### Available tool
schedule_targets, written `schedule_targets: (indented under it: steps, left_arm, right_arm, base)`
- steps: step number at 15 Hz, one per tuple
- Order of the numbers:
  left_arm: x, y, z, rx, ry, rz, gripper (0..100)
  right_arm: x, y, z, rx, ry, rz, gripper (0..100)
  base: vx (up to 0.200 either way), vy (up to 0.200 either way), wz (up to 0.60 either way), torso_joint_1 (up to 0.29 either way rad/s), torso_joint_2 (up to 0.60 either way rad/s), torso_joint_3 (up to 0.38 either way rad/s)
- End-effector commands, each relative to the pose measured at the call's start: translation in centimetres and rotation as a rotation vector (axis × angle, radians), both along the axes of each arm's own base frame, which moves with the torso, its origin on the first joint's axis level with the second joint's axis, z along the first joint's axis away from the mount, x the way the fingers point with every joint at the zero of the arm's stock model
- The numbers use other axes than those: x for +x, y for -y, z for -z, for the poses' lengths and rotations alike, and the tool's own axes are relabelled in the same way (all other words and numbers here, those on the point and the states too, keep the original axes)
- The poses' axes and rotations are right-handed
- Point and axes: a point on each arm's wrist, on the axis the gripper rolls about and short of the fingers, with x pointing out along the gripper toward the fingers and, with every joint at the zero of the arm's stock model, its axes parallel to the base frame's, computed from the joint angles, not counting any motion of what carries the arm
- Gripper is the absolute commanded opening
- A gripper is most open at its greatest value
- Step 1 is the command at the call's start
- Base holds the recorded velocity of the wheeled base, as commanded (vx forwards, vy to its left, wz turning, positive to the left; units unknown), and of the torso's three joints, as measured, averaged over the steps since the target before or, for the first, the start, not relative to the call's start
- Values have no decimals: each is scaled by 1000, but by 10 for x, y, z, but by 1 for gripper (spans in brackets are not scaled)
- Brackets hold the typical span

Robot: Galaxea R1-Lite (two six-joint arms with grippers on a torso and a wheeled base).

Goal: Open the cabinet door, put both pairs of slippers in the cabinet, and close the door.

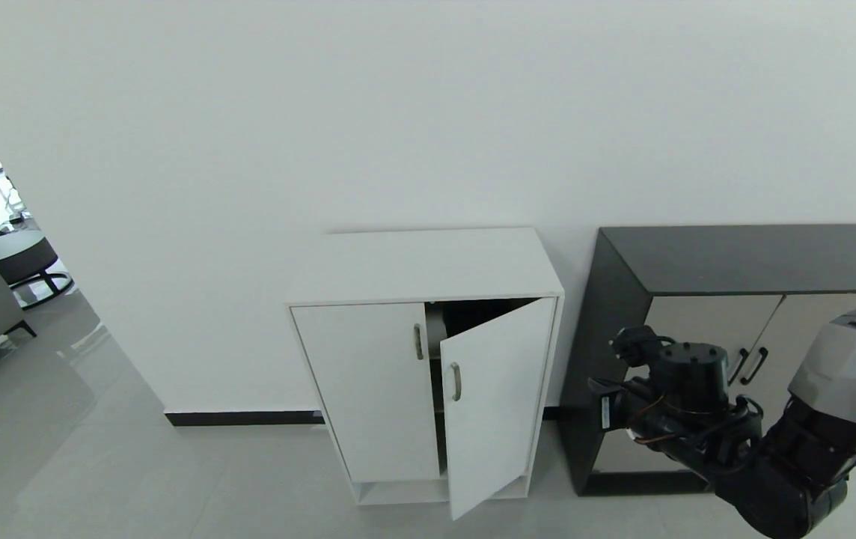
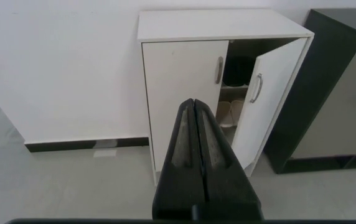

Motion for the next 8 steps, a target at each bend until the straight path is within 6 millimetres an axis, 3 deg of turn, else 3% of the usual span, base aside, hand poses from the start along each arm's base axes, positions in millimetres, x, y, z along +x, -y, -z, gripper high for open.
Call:
schedule_targets:
  steps: [1, 8]
  left_arm:
    - [0, 0, 0, -2, -1, -1, 0]
    - [0, 0, 0, 8, -1, 3, 0]
  right_arm:
    - [0, -9, 21, -13, -24, -23, 0]
    - [-4, -29, 28, -13, -27, -79, 0]
  base:
    - [200, 0, 0, -12, -7, 2]
    - [200, 0, 0, 3, 4, 2]
